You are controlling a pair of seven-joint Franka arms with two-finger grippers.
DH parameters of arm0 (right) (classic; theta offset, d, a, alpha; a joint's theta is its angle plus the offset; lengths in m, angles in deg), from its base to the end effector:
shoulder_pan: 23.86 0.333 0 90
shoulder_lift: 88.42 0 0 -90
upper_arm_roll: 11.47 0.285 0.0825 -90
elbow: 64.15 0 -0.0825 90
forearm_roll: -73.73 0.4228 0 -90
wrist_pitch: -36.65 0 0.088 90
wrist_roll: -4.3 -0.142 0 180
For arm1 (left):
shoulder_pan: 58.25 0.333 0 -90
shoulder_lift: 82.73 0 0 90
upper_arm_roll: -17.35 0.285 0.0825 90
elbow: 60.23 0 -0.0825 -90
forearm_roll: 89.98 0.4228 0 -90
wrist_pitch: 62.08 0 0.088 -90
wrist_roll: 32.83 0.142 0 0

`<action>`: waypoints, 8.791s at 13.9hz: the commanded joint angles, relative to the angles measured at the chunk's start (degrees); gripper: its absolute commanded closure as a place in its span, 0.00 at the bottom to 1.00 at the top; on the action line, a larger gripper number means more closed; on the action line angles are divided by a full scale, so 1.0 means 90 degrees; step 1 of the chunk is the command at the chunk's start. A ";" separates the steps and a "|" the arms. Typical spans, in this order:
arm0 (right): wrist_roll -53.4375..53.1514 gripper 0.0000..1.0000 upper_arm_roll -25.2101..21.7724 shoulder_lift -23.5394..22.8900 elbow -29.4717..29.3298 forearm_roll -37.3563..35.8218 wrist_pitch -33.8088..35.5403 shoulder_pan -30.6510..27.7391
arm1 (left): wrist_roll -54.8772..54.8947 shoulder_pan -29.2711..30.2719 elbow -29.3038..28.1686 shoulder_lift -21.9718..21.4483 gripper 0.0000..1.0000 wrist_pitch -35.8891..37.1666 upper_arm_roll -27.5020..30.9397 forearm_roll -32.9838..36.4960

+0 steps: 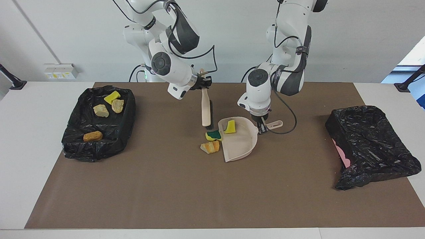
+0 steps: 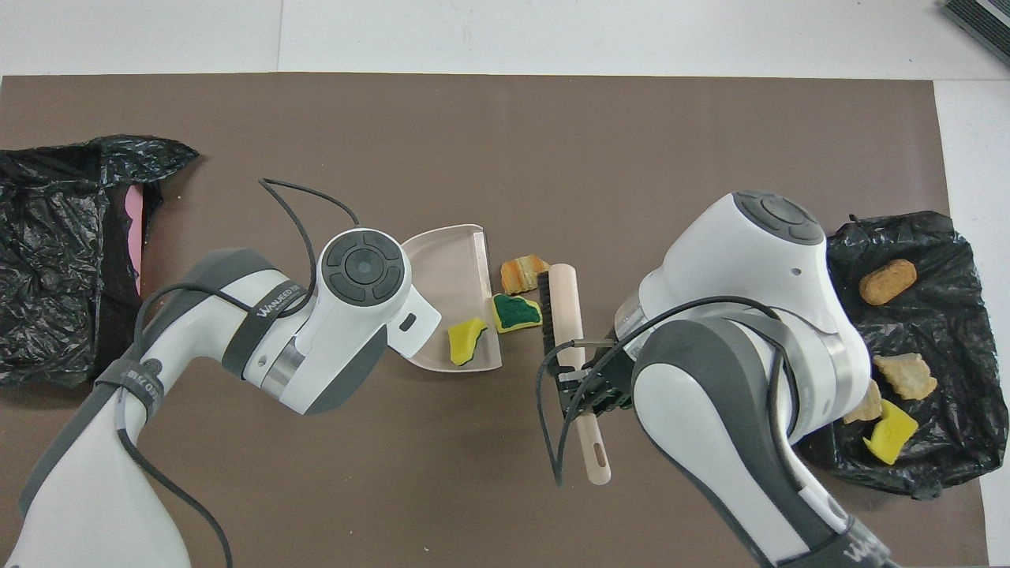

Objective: Sweep and dump trash in bin

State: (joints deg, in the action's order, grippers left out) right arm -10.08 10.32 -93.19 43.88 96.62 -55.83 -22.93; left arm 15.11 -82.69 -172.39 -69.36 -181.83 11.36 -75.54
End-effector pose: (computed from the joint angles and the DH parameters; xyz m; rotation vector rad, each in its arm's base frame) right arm 0.5011 0.2660 0.3737 -2.7752 -0.0844 0.6576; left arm 0.5386 -0.2932 0.2648 -2.1668 2.0237 0.1862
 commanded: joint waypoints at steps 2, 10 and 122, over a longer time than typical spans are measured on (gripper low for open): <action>0.0220 1.00 0.0079 -0.0270 -0.0060 -0.1999 -0.0280 0.0092 | -0.0443 -0.0009 -0.0223 -0.0226 1.00 0.0044 0.0021 0.0164; -0.0120 1.00 0.0118 -0.1539 0.0028 -0.2694 -0.1801 0.0813 | -0.0513 -0.0009 -0.0301 -0.0265 1.00 0.0083 0.0021 0.0164; 0.1236 0.00 -0.2519 0.1448 -0.1573 -0.2397 0.0451 0.0121 | -0.7739 0.0373 0.3204 0.1492 1.00 0.0659 -0.0526 -0.1672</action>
State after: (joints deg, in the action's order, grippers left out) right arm 0.12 -12.02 -80.54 29.32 73.97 -52.09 -21.70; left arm -53.07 -78.74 -145.62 -57.15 -175.52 6.68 -89.91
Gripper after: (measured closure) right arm 0.000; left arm 0.670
